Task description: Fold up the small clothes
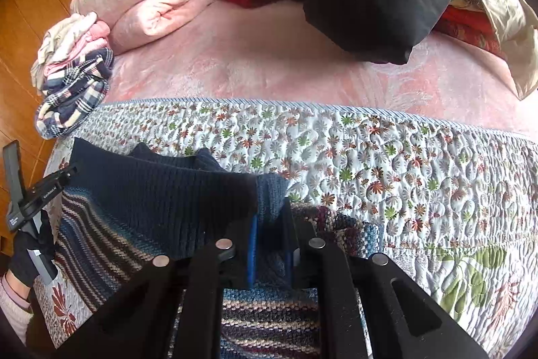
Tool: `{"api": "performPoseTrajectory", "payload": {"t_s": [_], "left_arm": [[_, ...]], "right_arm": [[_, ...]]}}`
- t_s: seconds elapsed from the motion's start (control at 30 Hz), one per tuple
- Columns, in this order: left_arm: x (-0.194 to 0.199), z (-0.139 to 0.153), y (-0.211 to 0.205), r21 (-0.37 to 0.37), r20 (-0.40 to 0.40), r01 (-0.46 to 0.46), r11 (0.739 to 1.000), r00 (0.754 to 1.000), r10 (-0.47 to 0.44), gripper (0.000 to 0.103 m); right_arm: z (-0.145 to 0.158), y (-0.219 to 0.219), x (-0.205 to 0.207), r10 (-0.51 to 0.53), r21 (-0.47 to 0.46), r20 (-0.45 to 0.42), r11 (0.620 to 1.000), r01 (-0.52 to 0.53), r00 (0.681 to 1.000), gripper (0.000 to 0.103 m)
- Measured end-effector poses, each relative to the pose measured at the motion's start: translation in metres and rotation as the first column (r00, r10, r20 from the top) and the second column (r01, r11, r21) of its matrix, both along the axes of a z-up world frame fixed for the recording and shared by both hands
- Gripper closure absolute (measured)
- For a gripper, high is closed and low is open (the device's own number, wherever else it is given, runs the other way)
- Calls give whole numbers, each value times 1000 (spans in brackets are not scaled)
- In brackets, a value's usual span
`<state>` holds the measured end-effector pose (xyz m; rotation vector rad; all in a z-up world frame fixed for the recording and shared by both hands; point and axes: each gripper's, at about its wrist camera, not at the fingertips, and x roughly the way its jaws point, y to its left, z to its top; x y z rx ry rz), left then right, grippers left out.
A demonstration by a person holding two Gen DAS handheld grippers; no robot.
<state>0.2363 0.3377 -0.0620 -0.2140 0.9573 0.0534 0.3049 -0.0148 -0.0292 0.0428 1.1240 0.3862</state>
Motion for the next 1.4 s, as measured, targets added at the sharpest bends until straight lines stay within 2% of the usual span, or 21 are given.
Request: {"api": "performPoseTrajectory", "payload": {"t_s": [0.17,0.27,0.43,0.5,0.67,0.8,0.9,1.0,1.07,1.17,1.4], "left_arm": [[16,-18,-7,39,-49,3,999,999,-2,94],[21,-27,-5,47,-71,-5,999,997,9,88],[23,-31,5,19,-82,-36,999,996,37,77],[21,-29,10,9,-81,-50,999,995,51,75],[7,-17,24,4,-60,-108,994,992,108,75],[-15,9,25,16,9,-114,993,993,114,77],[-40,30,17,5,68,-83,997,994,82,76],[-68,37,2,-35,74,-14,999,997,16,76],[-84,33,-12,-33,64,35,999,997,-33,76],[-103,17,-22,-36,32,74,997,997,-73,75],[-115,-23,-16,-47,-49,37,998,998,-39,75]], "right_arm": [[-21,3,14,-14,-26,-34,1000,13,999,90],[-34,4,17,-28,-41,-53,999,26,998,89],[-52,0,21,-69,-72,-78,995,64,995,81],[-53,-3,19,-84,-77,-78,994,78,993,73],[-35,-17,9,-114,-80,-50,991,109,992,72],[-5,-24,-11,-89,-16,-19,996,89,996,71],[14,-18,-39,-10,37,-4,999,10,1000,71],[20,-18,-69,38,85,-11,996,-37,999,71],[18,-20,-87,51,103,-21,994,-49,998,71],[7,-25,-104,56,80,-28,995,-53,998,71],[-31,-42,-105,2,54,-87,999,3,996,73]]}}
